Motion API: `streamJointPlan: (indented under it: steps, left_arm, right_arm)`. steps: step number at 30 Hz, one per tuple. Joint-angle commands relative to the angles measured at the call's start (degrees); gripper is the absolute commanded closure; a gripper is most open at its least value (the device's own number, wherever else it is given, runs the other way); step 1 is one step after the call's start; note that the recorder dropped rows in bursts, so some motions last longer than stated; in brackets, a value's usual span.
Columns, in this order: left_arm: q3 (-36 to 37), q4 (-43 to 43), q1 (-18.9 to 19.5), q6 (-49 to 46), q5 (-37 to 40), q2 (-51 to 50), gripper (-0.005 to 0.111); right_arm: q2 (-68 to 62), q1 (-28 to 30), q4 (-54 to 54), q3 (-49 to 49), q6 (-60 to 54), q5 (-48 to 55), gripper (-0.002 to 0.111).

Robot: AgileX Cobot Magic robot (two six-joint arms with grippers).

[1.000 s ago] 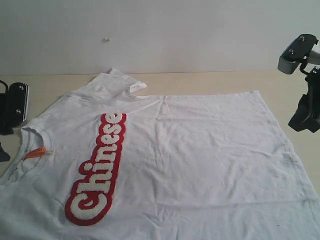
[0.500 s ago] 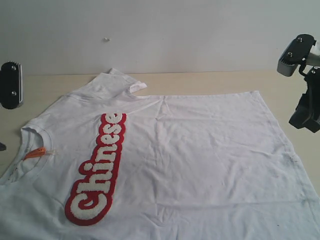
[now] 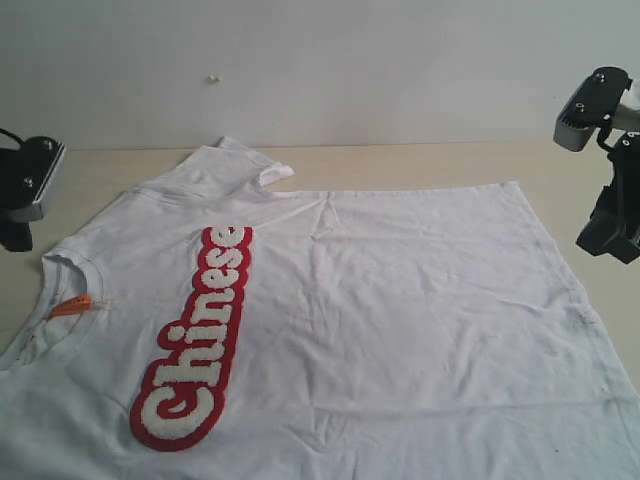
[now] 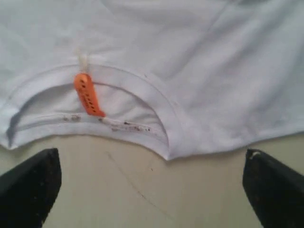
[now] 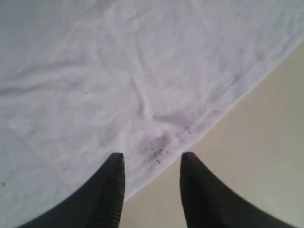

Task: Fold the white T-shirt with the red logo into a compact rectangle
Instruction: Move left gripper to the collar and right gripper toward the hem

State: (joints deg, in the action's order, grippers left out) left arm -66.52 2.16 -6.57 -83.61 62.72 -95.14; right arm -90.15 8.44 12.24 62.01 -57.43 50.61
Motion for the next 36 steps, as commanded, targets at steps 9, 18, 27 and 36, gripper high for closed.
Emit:
streamJointPlan:
  steps: [9, 18, 27, 36]
  left_arm:
    - [6.5, -3.39, -0.05, -5.76, -16.44, -7.45, 0.002]
    - [6.5, -3.48, 1.11, -6.35, -22.46, -12.03, 0.002]
    - [6.36, -3.52, 3.75, -7.73, -27.51, -14.95, 0.002]
    - [5.72, -3.2, 3.63, -7.73, -25.62, -18.48, 0.002]
  right_arm:
    - [-0.01, 0.26, 1.03, 0.63, -0.38, -0.41, 0.069]
    - [-0.01, 0.26, 0.81, 0.63, -0.52, -0.79, 0.069]
    - [-0.01, 0.26, 0.8, 0.63, -1.7, -1.26, 0.069]
    - [-0.01, 0.26, 0.8, 0.63, -2.1, -1.26, 0.069]
